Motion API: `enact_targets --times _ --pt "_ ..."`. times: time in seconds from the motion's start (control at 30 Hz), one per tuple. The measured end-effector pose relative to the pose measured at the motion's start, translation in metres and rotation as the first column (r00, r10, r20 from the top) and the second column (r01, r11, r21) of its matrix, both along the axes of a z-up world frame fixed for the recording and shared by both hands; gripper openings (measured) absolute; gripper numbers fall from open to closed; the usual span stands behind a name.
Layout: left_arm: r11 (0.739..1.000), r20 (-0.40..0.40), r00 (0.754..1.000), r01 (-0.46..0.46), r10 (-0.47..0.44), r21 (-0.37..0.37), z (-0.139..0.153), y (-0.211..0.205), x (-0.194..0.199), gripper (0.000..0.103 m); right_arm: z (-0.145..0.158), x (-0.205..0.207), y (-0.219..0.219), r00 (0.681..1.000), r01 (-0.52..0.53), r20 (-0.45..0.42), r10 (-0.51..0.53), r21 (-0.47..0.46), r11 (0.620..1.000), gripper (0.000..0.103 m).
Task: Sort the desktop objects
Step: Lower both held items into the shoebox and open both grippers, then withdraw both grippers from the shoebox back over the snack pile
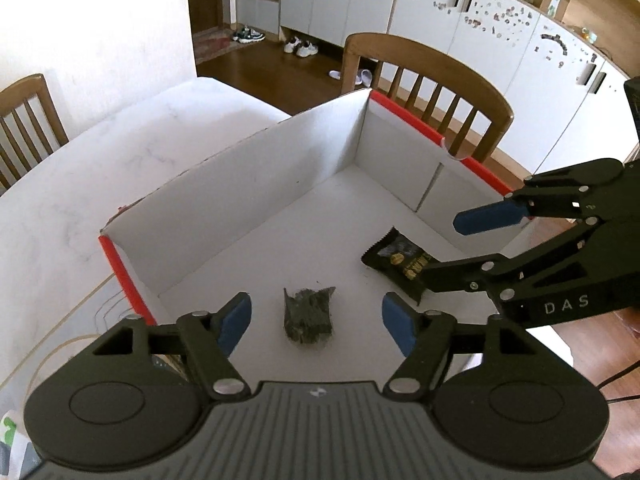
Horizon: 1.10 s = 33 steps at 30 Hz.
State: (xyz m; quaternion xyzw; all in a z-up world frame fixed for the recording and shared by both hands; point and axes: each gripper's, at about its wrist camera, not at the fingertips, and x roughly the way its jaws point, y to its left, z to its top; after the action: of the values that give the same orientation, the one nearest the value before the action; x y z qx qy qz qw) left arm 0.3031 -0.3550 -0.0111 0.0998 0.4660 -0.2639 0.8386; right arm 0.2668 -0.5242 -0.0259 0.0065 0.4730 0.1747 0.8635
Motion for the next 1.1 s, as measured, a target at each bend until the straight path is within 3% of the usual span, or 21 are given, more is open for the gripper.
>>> enact_targets --times 0.63,0.87,1.1 --pt "0.992 0.057 0.996 -0.057 0.064 -0.116 0.027 0.048 -0.06 0.08 0.023 -0.034 0.03 0.996 0.015 0.087 -0.017 0.025 1.0 0.082" --pt "0.983 0.088 0.987 -0.12 0.133 -0.138 0.026 0.083 -0.078 0.091 0.031 -0.049 0.051 0.993 0.005 0.12 -0.012 0.056 0.998 0.093" --pt "0.971 0.115 0.973 -0.179 0.198 -0.158 0.025 0.126 -0.1 0.102 0.035 -0.067 0.086 0.988 -0.01 0.151 0.002 0.05 0.999 0.095"
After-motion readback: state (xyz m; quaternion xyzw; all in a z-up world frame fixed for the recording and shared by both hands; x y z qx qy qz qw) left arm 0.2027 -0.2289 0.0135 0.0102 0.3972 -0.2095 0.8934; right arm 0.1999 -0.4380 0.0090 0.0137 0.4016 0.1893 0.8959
